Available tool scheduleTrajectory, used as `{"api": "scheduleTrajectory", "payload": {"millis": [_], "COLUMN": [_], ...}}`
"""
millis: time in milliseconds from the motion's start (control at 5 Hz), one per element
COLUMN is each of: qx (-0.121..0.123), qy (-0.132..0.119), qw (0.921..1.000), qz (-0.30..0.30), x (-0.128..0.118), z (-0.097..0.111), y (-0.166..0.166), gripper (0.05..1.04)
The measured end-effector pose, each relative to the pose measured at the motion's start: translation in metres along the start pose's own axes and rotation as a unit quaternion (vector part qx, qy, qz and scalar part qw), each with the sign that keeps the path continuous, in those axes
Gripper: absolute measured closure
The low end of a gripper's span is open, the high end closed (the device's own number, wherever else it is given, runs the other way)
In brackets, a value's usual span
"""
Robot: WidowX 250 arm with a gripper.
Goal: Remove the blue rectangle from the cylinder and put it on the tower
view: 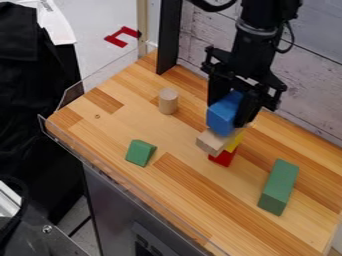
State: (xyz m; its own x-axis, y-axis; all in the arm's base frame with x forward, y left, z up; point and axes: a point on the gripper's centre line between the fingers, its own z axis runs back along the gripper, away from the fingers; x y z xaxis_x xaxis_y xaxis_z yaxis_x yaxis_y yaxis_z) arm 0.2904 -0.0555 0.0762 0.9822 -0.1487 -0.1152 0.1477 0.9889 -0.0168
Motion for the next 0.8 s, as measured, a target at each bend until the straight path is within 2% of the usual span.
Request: {"api": "scheduleTrajectory", "payload": {"millis": [200,400,600,800], "qx": [-0.003,-0.003,-0.008,-0.016], "qy": [0.002,0.004,0.014,0.018], "qw": [1.0000,1.0000,0.9999,0.9997], "qz": [-0.004,-0.005,0.001,0.010], "x": [-0.0008,-0.0008,-0.0002,-0.0009], "z": [0.0005,0.0023,0.0013,0.0005], "y": [-0.0016,-0.0016,-0.0031,-0.0042], "gripper": [0.504,0.435,0.144,0.079]}}
